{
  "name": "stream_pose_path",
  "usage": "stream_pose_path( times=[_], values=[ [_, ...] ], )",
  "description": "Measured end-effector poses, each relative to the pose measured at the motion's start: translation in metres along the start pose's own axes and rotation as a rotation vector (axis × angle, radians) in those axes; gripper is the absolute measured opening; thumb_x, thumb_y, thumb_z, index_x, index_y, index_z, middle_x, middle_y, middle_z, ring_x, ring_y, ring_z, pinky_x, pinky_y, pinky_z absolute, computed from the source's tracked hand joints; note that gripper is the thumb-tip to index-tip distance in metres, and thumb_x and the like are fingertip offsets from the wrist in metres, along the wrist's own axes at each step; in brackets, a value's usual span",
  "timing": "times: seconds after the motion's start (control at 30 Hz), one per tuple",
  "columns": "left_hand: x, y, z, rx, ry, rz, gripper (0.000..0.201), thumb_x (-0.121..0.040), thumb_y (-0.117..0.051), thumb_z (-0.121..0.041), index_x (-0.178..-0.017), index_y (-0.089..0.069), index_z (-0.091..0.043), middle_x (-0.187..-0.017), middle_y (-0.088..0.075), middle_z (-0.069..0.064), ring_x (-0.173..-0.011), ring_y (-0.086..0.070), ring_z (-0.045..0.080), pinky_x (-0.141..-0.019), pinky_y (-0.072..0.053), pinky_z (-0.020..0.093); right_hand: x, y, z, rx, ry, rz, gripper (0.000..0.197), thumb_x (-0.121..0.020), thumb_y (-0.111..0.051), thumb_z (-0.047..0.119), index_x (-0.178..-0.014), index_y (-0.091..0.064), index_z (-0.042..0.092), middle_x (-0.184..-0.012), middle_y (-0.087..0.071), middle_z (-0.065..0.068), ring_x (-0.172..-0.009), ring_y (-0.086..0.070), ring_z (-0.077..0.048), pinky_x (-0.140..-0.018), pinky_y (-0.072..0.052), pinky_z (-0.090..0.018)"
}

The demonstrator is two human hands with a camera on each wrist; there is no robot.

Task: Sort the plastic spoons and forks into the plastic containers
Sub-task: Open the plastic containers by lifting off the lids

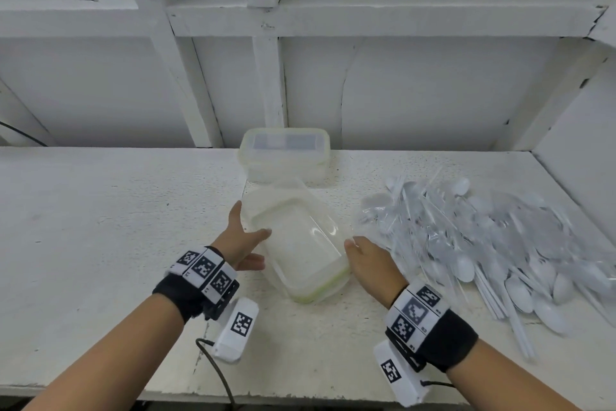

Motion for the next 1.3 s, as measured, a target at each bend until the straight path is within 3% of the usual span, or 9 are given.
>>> stream_pose_path(
  times=[0.1, 0.17, 0.3, 0.5, 0.67, 0.83, 0.97, 1.17, 1.3],
  values=[
    [-0.017, 0.019, -0.015, -0.325, -0.056, -0.143, 0.062, -0.091, -0.051, -0.045, -0.142, -0.023, -0.022, -0.136, -0.037, 0.018, -0.101, -0.056, 0.034, -0.064, -0.054, 0.035, 0.007, 0.005, -0.003, 0.040, -0.025, 0.000, 0.051, -0.098, -0.029, 0.044, -0.141, -0.033, 0.017, -0.110, -0.058, -0.006, -0.093, -0.061, -0.018, -0.084, -0.049, -0.030],
    [-0.035, 0.032, -0.024, -0.416, -0.095, -0.249, 0.059, -0.092, -0.046, -0.049, -0.137, -0.033, -0.013, -0.140, -0.032, 0.019, -0.111, -0.052, 0.037, -0.083, -0.052, 0.045, 0.011, 0.003, -0.003, 0.005, -0.077, 0.073, 0.054, -0.097, -0.030, 0.048, -0.143, -0.023, 0.021, -0.098, -0.058, -0.007, -0.077, -0.065, -0.021, -0.075, -0.057, -0.035],
    [-0.066, 0.026, -0.023, -0.254, -0.026, -0.104, 0.053, -0.098, -0.031, -0.046, -0.131, -0.044, -0.007, -0.136, -0.046, 0.016, -0.119, -0.048, 0.035, -0.098, -0.044, 0.045, 0.007, -0.011, -0.007, -0.099, -0.104, 0.159, 0.059, -0.096, -0.038, 0.045, -0.145, -0.011, 0.026, -0.091, -0.058, -0.009, -0.074, -0.061, -0.021, -0.074, -0.056, -0.035],
    [-0.063, 0.034, -0.004, -0.086, 0.041, 0.015, 0.043, -0.099, -0.035, -0.038, -0.105, -0.063, -0.005, -0.107, -0.054, 0.020, -0.084, -0.054, 0.027, -0.071, -0.048, 0.031, -0.015, -0.007, -0.009, -0.116, -0.102, 0.062, 0.052, -0.096, -0.042, 0.037, -0.140, -0.025, 0.017, -0.116, -0.056, -0.009, -0.101, -0.061, -0.027, -0.091, -0.051, -0.044],
    [-0.039, 0.053, 0.014, -0.050, 0.084, 0.079, 0.032, -0.098, -0.043, -0.029, -0.098, -0.062, -0.003, -0.084, -0.060, 0.018, -0.077, -0.060, 0.029, -0.077, -0.049, 0.035, -0.039, 0.007, 0.004, 0.001, -0.100, -0.038, 0.042, -0.098, -0.038, 0.033, -0.131, -0.043, 0.006, -0.123, -0.056, -0.012, -0.108, -0.056, -0.027, -0.092, -0.048, -0.042],
    [-0.025, 0.060, 0.028, -0.118, 0.105, 0.158, 0.028, -0.097, -0.047, -0.028, -0.099, -0.064, -0.005, -0.086, -0.068, 0.012, -0.081, -0.063, 0.024, -0.075, -0.049, 0.032, -0.061, 0.016, 0.021, 0.144, -0.108, -0.010, 0.032, -0.100, -0.032, 0.027, -0.097, -0.052, 0.003, -0.100, -0.056, -0.016, -0.091, -0.053, -0.027, -0.087, -0.045, -0.035],
    [-0.031, 0.077, 0.007, -0.251, 0.071, 0.139, 0.035, -0.097, -0.043, -0.035, -0.098, -0.064, -0.007, -0.089, -0.068, 0.010, -0.079, -0.061, 0.022, -0.072, -0.048, 0.030, -0.066, 0.029, 0.030, 0.188, -0.152, 0.048, 0.044, -0.099, -0.033, 0.029, -0.118, -0.052, -0.007, -0.115, -0.059, -0.026, -0.107, -0.058, -0.039, -0.094, -0.048, -0.043],
    [-0.086, 0.097, -0.075, -0.334, -0.107, -0.038, 0.028, -0.099, -0.040, -0.031, -0.090, -0.059, -0.013, -0.098, -0.062, 0.008, -0.086, -0.056, 0.021, -0.071, -0.046, 0.030, -0.096, 0.085, 0.080, 0.134, -0.098, 0.055, 0.039, -0.099, -0.041, 0.026, -0.117, -0.052, -0.006, -0.085, -0.067, -0.015, -0.070, -0.068, -0.025, -0.069, -0.058, -0.034],
    [-0.132, 0.088, -0.117, -0.459, -0.174, -0.209, 0.035, -0.098, -0.043, -0.025, -0.120, -0.057, -0.003, -0.118, -0.058, 0.016, -0.106, -0.056, 0.031, -0.092, -0.048, 0.039, -0.156, 0.099, 0.109, 0.006, -0.063, 0.041, 0.036, -0.098, -0.046, 0.020, -0.121, -0.051, -0.007, -0.079, -0.059, -0.009, -0.063, -0.059, -0.018, -0.061, -0.053, -0.030]
  ],
)
Point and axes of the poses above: each hand's wrist, its own x-axis away from the middle knuckle, its own y-axis out of the back of the hand, z = x × y, the point moved 5 cm from there along -x, towards the middle knuckle
